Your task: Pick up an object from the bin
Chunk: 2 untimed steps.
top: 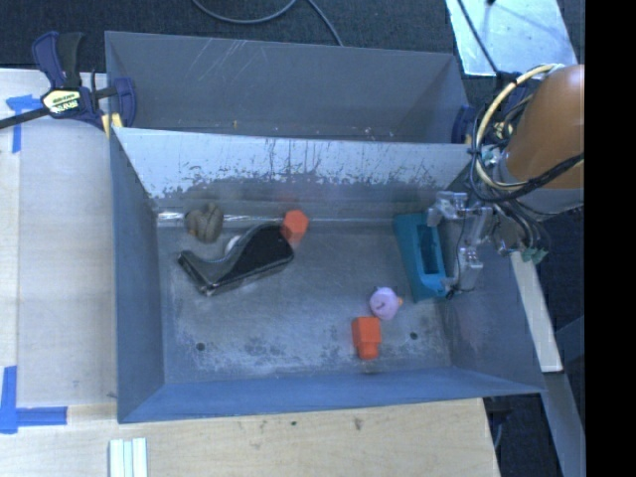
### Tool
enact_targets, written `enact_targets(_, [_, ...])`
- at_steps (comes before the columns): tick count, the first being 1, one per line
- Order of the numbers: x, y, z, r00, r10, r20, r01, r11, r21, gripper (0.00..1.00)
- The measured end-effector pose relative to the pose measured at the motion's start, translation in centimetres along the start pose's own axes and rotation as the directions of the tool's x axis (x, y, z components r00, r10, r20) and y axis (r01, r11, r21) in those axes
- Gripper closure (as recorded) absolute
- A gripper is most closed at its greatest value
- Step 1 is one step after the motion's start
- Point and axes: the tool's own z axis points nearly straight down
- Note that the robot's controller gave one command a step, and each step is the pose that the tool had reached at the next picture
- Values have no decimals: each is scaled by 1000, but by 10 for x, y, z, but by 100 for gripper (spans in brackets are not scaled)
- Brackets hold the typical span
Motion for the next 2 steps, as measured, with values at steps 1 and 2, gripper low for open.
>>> enact_targets(1, [-2, 0, -5, 1000, -3, 8, 3, 1000, 1, 0])
enact_targets(2, [13, 13, 34, 999, -47, 14, 47, 999, 4, 0])
